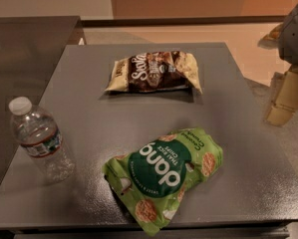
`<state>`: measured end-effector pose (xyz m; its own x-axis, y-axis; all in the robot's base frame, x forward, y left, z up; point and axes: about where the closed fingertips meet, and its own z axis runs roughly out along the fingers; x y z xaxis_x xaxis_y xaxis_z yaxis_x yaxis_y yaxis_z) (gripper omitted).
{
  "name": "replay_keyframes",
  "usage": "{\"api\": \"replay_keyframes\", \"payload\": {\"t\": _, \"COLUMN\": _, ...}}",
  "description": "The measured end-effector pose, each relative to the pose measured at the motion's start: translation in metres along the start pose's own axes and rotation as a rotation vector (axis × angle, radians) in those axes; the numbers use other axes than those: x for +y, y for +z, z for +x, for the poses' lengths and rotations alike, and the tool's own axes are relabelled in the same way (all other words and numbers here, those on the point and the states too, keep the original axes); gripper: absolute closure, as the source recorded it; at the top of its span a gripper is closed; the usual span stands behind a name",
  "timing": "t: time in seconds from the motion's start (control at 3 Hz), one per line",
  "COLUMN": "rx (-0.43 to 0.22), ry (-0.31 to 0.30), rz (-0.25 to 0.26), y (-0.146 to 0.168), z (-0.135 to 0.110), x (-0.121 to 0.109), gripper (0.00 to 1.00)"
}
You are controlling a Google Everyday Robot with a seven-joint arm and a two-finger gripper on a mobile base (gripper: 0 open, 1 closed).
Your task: Pick water bottle
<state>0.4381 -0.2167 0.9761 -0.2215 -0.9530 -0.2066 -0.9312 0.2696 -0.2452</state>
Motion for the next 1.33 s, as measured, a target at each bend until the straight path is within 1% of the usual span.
{"api": "replay_keyframes", "payload": {"t": 0.33, "rx": 0.000, "ry": 0.000, "rz": 0.000, "y": 0.000, "z": 0.000, "x": 0.000, "gripper": 0.00}}
{"api": "replay_keyframes", "payload": {"t": 0.67, "rx": -0.060, "ry": -0.001, "rz": -0.021, "y": 0.003, "z": -0.012, "x": -0.004, "gripper": 0.00}}
{"api": "replay_keyframes", "payload": {"t": 1.0, "rx": -0.187, "ry": -0.005, "rz": -0.067, "y": 0.010, "z": -0.042, "x": -0.008, "gripper": 0.00}}
{"api": "replay_keyframes", "payload": {"t": 1.33, "rx": -0.313, "ry": -0.028, "rz": -0.105, "y": 0.019, "z": -0.087, "x": -0.004, "gripper": 0.00}}
